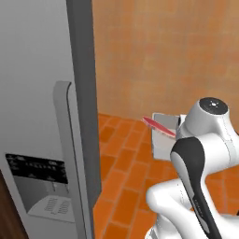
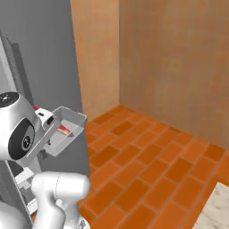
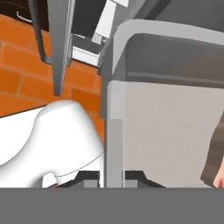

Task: Take the meat container that has the steak and place it on the second highest rack of the freezer. Then take the vegetable container that has the tomato and carrot and place it on the highest rack of the freezer.

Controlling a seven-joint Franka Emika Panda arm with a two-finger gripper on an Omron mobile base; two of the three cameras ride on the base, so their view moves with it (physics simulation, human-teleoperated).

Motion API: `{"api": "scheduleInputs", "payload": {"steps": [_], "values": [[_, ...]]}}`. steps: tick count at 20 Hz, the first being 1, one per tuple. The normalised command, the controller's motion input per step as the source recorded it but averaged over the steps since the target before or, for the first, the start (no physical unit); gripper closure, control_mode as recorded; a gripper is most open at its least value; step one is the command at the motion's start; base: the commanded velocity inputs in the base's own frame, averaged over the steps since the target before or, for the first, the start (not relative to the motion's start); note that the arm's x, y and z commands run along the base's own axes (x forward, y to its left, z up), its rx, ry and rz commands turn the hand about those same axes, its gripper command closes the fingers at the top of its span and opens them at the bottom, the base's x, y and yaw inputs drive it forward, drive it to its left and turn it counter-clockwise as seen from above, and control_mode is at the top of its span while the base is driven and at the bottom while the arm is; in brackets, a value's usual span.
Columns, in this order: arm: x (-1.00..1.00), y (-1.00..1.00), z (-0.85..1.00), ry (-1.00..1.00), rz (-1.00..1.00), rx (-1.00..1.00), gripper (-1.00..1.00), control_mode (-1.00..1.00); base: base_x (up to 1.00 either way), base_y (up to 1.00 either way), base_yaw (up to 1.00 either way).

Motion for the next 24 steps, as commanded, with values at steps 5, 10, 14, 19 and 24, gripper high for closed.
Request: {"api": "scheduleInputs", "payload": {"steps": [5, 10, 14, 19, 24], "values": [[0.00, 0.00, 0.00, 0.00, 0.00, 0.00, 1.00, 1.00, 0.89, -0.24, 0.33], [0.00, 0.00, 0.00, 0.00, 0.00, 0.00, 1.00, 1.00, 0.42, -0.04, 0.53], [0.00, 0.00, 0.00, 0.00, 0.00, 0.00, 1.00, 1.00, 0.33, -0.16, 0.61], [0.00, 0.00, 0.00, 0.00, 0.00, 0.00, 1.00, 1.00, 0.26, -0.31, 0.60], [0.00, 0.00, 0.00, 0.00, 0.00, 0.00, 1.00, 1.00, 0.38, -0.58, 0.55]]}}
